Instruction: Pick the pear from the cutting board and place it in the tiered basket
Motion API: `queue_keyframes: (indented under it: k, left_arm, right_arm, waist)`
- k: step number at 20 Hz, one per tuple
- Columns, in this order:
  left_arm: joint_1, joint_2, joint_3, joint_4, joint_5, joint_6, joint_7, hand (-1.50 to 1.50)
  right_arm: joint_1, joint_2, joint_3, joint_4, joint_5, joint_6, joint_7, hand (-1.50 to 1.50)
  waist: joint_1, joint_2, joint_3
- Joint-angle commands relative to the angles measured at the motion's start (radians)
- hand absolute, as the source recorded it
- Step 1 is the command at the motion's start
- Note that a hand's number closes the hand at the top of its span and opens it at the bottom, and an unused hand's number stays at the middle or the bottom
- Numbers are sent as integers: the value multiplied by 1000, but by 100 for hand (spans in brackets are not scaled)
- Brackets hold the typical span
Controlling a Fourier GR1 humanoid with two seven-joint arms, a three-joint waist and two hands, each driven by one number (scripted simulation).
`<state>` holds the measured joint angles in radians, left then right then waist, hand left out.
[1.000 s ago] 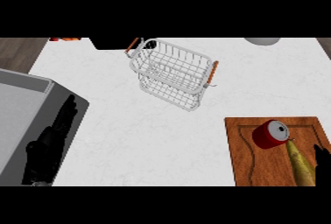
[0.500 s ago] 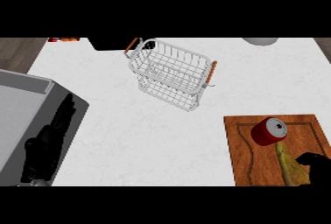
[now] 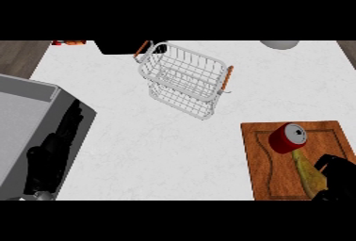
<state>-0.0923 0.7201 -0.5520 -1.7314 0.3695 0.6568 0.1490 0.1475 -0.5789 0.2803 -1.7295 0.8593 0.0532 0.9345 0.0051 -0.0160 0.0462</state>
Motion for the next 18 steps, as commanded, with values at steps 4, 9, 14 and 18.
queue_keyframes:
  k: [4,9,14,18]
  left_arm:
    - [80,-104,-28,109,49,7,-49,0]
    - [74,-107,-39,98,67,15,-32,0]
    - [68,-109,-36,109,67,47,-32,0]
    - [94,-100,-51,109,61,71,-33,0]
  right_arm:
    - [-89,144,151,-60,37,-17,-16,150]
    - [-145,271,271,-179,43,9,29,150]
    - [-202,387,238,-324,74,-83,97,150]
    - [-284,376,200,-516,118,-20,149,150]
  waist:
    - [23,27,-51]
    - [8,20,-52]
    - [-22,14,-52]
    - [-37,4,-56]
